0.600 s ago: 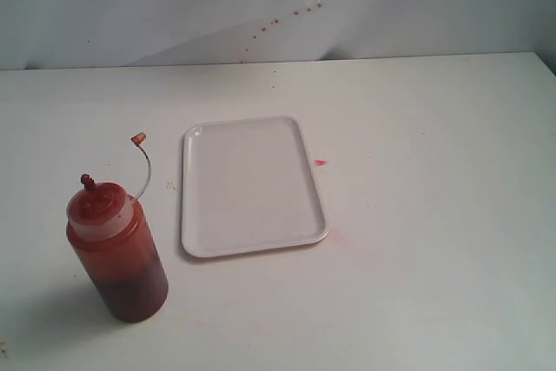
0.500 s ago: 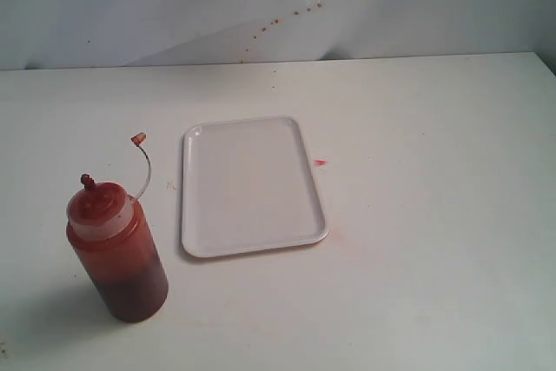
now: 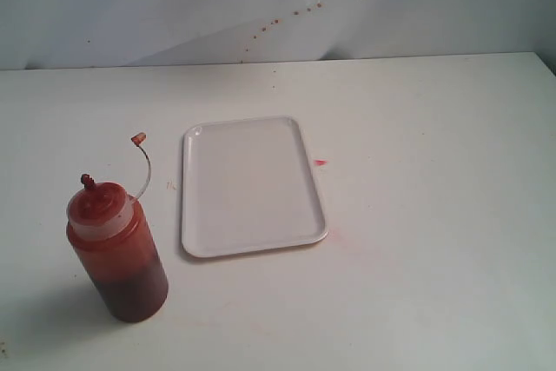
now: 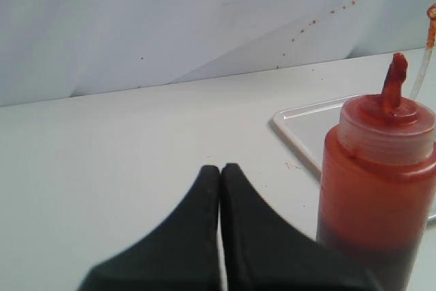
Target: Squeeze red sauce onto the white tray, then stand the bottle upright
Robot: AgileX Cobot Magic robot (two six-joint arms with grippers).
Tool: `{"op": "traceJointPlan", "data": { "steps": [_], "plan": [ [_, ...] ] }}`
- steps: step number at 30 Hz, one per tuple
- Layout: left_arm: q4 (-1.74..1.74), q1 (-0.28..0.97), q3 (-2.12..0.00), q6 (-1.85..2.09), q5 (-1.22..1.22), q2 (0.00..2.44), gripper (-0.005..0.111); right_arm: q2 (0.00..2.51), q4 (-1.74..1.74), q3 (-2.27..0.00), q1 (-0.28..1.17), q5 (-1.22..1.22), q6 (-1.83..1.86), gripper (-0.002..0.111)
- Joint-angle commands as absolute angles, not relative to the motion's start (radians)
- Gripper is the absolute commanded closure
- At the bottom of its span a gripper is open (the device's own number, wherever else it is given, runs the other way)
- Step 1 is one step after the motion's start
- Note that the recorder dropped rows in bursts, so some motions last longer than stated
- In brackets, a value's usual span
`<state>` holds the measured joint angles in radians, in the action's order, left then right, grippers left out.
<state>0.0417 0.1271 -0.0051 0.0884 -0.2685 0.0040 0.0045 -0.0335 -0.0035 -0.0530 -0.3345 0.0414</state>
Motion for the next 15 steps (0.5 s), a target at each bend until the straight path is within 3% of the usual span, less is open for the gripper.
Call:
{"op": "traceJointPlan", "data": {
  "steps": [1, 7, 12, 15],
  "plan": [
    [0.042, 0.128, 0.000, 0.087, -0.263, 0.000, 0.105, 0.000, -0.040, 0.000, -0.060, -0.334, 0.048, 0.108],
    [0.042, 0.128, 0.000, 0.087, -0.261, 0.000, 0.105, 0.000, -0.040, 0.000, -0.060, -0.334, 0.048, 0.108],
    [0.180, 0.128, 0.000, 0.057, -0.052, 0.000, 0.105, 0.000, -0.040, 0.000, -0.060, -0.334, 0.048, 0.108],
    [0.205, 0.128, 0.000, 0.055, -0.103, 0.000, 0.105, 0.000, -0.040, 0.000, -0.060, -0.334, 0.048, 0.108]
  ]
}}
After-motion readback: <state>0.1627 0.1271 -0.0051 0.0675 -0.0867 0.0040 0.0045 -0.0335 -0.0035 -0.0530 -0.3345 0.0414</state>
